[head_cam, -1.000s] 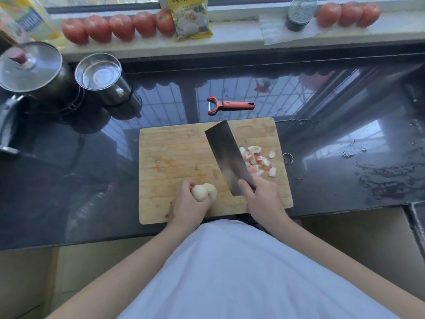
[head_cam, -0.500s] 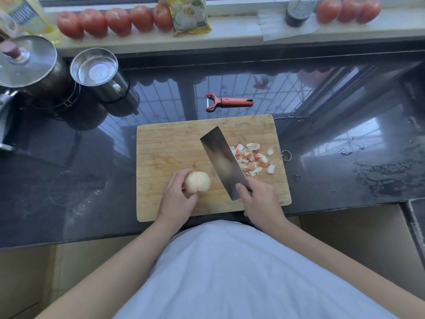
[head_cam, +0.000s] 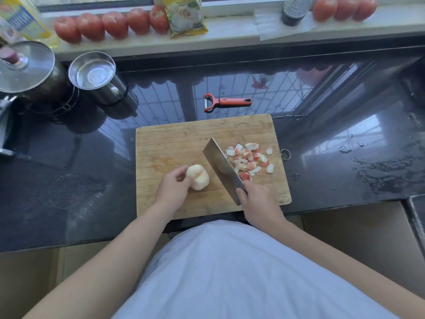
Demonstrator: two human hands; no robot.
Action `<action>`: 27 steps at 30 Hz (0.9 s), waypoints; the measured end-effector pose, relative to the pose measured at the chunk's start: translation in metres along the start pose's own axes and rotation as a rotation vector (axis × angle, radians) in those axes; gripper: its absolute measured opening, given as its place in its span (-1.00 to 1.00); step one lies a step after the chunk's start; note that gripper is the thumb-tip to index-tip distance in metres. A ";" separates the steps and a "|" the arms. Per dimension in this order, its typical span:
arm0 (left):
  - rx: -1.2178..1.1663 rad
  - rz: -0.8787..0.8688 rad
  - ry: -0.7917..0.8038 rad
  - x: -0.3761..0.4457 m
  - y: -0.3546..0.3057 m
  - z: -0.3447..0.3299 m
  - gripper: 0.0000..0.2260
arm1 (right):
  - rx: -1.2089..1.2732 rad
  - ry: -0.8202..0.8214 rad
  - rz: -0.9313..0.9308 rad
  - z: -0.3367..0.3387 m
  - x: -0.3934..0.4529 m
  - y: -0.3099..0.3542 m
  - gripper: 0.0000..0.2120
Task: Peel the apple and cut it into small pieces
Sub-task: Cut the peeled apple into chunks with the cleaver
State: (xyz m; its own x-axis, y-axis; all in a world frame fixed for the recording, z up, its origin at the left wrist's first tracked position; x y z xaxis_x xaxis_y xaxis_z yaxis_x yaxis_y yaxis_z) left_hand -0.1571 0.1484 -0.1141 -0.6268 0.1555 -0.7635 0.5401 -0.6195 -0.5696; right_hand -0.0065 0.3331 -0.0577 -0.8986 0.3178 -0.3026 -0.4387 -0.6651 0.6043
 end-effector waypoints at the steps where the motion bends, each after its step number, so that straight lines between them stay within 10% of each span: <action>1: -0.031 0.013 0.006 0.001 0.001 -0.001 -0.70 | -0.027 -0.008 0.030 0.004 0.000 0.005 -0.69; 8: -0.250 0.107 0.010 -0.001 0.012 -0.008 -0.82 | -0.363 0.035 0.316 0.010 0.002 0.058 -0.91; 27: -0.103 0.035 -0.192 -0.003 0.009 -0.016 -0.81 | -0.551 0.154 0.354 -0.005 0.000 0.072 -0.87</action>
State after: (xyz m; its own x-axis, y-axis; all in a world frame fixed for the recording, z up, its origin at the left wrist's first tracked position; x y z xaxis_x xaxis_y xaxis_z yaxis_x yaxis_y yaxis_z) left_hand -0.1414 0.1541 -0.1220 -0.6966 -0.0205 -0.7172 0.6122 -0.5382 -0.5793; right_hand -0.0380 0.2819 -0.0179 -0.9578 -0.0559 -0.2821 -0.0123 -0.9720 0.2345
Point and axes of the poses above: each hand's wrist, its own x-axis towards the middle knuckle, its own z-axis out of the back of the hand, y = z × x, the point moved 7 cm from there along x, towards the middle knuckle, and after that the axes turned 14 degrees about z, right-handed, at the moved point
